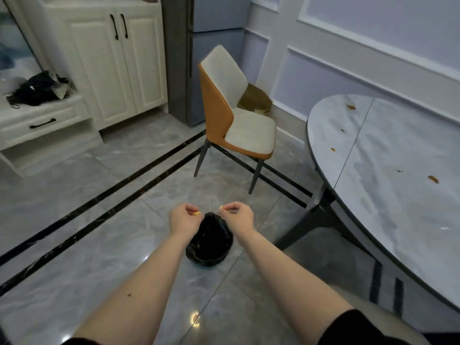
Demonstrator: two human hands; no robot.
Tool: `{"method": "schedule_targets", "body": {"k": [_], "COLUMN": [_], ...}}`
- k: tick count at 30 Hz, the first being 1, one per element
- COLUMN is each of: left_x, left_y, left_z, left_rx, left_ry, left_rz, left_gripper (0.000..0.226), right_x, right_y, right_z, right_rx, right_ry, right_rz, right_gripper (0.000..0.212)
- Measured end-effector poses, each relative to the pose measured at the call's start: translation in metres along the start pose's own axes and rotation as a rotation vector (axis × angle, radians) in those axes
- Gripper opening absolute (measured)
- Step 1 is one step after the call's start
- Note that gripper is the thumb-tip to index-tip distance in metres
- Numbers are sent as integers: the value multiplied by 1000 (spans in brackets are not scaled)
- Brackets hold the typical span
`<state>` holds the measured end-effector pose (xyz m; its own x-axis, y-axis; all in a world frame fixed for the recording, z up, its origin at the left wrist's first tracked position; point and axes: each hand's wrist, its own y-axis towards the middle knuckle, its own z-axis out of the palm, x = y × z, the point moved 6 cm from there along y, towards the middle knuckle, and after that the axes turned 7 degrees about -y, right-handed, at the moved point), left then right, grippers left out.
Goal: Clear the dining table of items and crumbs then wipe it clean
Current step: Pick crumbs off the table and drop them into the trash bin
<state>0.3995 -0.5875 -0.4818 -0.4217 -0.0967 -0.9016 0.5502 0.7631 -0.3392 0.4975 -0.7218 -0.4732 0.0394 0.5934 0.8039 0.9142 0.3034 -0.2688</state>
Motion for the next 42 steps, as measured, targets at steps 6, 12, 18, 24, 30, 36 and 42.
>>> {"method": "schedule_targets", "body": {"k": [6,12,18,24,30,36,42], "left_x": [29,66,90,84,63,35,-20], "left_y": [65,109,140,153,153,152,163], "left_z": [54,90,123,139,152,154,140], "left_rx": [123,145,188,197,230,248,219], "left_ry": [47,39,115,168,196,185,144], "left_rz": [-112,-221,-260,-287,-252,-211,-119], "left_gripper": [25,17,19,18,19,16,17], "right_x": [-31,-68,-100,-109,-100,-81,-23], "right_y": [73,117,152,172,183,185,190], "right_z": [23,45,60,55,44,27,5], "right_rx": [9,94,293,351,368,337,265], "right_ry": [0,-18,-94,-41,-7,29,15], "right_rz": [177,299,378,426,416,411,293], "right_gripper": [9,21,40,20,6,11,27]}}
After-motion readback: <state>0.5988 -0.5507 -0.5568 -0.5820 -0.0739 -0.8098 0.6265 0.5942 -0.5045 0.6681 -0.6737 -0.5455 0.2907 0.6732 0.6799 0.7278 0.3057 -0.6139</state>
